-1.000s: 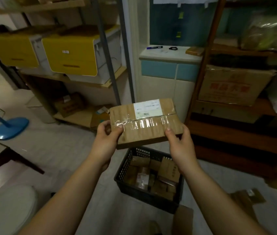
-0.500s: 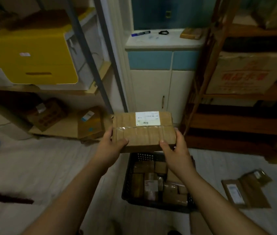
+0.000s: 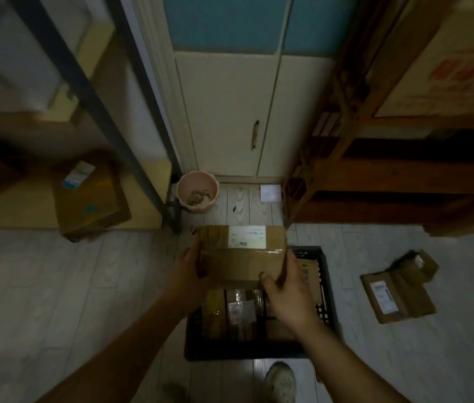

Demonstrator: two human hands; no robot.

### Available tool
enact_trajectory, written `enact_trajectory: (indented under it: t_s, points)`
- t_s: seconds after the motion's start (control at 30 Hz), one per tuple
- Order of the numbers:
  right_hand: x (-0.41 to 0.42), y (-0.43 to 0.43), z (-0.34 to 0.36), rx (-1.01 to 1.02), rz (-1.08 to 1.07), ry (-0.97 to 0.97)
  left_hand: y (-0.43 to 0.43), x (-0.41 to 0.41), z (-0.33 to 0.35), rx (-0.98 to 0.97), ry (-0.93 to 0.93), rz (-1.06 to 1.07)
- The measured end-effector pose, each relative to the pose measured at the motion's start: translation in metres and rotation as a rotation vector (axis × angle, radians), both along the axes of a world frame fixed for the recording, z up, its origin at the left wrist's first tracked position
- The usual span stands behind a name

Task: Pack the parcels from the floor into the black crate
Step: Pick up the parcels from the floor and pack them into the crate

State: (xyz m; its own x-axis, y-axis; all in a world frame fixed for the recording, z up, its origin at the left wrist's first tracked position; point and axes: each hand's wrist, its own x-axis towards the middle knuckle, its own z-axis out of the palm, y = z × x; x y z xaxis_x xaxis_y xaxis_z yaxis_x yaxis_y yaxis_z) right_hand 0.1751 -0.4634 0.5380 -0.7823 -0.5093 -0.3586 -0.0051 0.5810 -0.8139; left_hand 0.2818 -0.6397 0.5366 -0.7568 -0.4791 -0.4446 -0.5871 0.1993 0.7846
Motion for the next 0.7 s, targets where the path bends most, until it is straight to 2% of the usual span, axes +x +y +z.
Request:
enact_trajectory:
  t_s: [0.1, 0.27, 0.37, 0.53, 0.7]
  points:
    - [-0.02, -0.012, -0.089, 0.072, 0.031, -0.048, 0.001, -0.019, -0.073, -0.045, -0.155, 0.079]
    - [-0.043, -0.02, -0.231, 0.161, 0.099, -0.15, 0.004, -0.038, -0.209, -0.193, -0.348, -0.024]
    - [-0.045, -0.023, -0.297, 0.237, 0.161, -0.128, 0.002, -0.042, -0.278, -0.251, -0.443, -0.092]
    - [-0.045, -0.033, -0.369, 0.29, 0.24, -0.125, -0.013, -0.039, -0.363, -0.363, -0.444, -0.336]
    - [-0.045, -0.051, -0.41, 0.303, 0.261, -0.126, -0.026, -0.043, -0.401, -0.414, -0.552, -0.423]
